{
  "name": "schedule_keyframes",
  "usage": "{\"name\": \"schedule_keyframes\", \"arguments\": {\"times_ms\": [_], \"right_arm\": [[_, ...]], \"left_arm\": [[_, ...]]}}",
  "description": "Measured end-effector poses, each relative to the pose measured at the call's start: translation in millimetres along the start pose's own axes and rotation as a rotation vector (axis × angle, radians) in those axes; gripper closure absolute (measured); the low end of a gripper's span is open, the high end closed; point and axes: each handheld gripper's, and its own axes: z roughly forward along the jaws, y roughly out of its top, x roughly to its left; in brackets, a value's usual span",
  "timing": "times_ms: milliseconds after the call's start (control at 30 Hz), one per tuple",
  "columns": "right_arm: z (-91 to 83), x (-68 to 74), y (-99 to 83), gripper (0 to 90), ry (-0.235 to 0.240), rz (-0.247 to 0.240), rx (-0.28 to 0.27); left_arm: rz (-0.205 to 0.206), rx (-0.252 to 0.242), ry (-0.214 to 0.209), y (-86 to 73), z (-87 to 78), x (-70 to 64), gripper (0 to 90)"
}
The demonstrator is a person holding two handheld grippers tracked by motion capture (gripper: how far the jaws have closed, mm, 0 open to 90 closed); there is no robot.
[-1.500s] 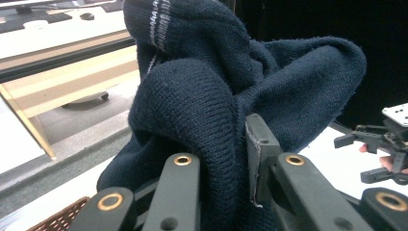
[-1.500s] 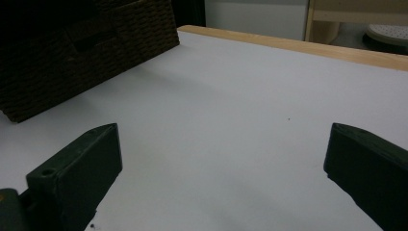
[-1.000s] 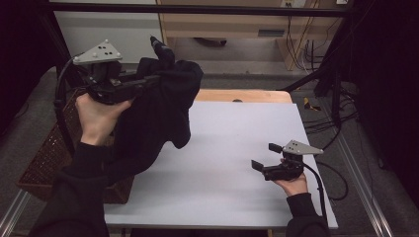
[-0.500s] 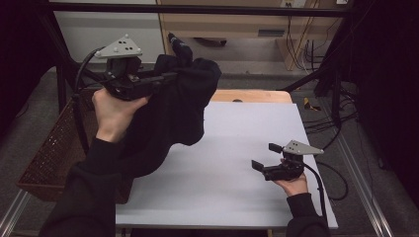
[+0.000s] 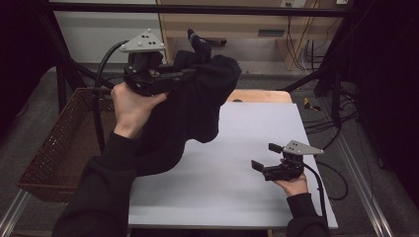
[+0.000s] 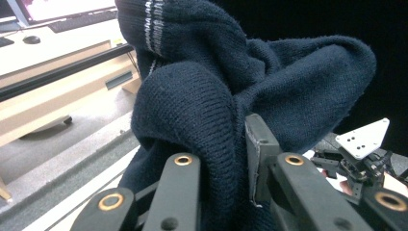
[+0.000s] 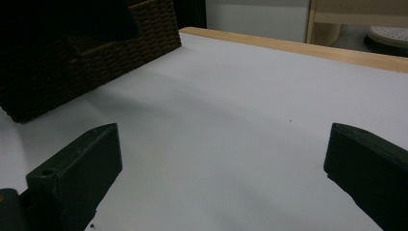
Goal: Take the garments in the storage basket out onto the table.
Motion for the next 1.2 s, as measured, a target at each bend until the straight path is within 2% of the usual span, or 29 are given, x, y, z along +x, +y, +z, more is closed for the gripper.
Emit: {"name": "schedule_keyframes", "arguments": {"times_ms": [200, 267, 433, 733, 1200], "right_arm": [[-0.5, 0.4, 0.2, 0.4, 0.003, 0.006, -0.002], [-0.3, 0.2, 0.2, 0.3, 0.002, 0.006, -0.003], [-1.9, -0.1, 0.7, 0.4, -0.001, 0.002, -0.005], [-1.1, 0.2, 0.3, 0.4, 0.001, 0.002, -0.003], [0.5, 0.0, -0.7, 0.3, -0.004, -0.001, 0.013]], "left_arm": [[-0.013, 0.0, -0.009, 0.1, 14.2, -2.0, 77.0], [-0.005, 0.006, -0.011, -1.0, 20.1, -3.6, 77.0], [-0.023, 0.019, -0.024, -9.7, 35.0, -2.1, 76.9], [-0.047, 0.057, -0.042, -34.2, 62.6, 0.0, 76.6], [-0.103, 0.105, -0.08, -80.9, 87.7, 6.4, 75.8]]}}
